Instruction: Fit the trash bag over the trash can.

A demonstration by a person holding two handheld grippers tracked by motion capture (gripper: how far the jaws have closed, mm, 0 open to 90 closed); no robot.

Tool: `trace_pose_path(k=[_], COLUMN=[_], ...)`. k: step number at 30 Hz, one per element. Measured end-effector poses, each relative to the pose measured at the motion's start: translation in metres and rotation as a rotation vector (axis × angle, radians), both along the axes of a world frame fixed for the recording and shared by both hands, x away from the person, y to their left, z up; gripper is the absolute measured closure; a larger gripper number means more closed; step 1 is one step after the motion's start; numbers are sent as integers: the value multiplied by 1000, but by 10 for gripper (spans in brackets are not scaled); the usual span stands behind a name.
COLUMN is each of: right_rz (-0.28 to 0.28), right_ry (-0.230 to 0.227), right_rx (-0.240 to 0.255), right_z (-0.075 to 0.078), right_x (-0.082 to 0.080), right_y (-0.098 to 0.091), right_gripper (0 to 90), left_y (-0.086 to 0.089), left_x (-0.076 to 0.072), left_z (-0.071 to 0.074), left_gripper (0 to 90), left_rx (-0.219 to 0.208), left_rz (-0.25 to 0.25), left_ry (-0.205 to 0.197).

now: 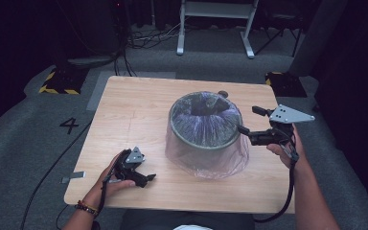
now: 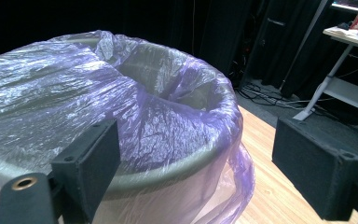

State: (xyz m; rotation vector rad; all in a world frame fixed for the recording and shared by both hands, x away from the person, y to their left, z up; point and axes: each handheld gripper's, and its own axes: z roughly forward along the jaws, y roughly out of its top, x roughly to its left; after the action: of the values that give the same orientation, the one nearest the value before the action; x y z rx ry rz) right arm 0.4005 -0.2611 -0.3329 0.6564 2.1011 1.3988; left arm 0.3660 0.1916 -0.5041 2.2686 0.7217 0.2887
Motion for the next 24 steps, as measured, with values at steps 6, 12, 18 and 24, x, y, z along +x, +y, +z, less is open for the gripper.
trace_pose_path(k=[6, 12, 18, 24], right_rz=[-3, 2, 17, 28], right_ry=[10, 28, 41, 50], right_rx=[0, -22, -39, -68], right_z=[3, 5, 9, 10], right_x=[3, 9, 14, 18], right_y=[4, 14, 27, 44], right_gripper=[154, 154, 155, 157], left_y=[0, 0, 0, 0], left_x=[0, 0, 0, 0], left_z=[0, 0, 0, 0], left_gripper=[92, 92, 92, 92], left_rx=[0, 0, -1, 0], left_rz=[0, 0, 0, 0], left_ry=[0, 0, 1, 1])
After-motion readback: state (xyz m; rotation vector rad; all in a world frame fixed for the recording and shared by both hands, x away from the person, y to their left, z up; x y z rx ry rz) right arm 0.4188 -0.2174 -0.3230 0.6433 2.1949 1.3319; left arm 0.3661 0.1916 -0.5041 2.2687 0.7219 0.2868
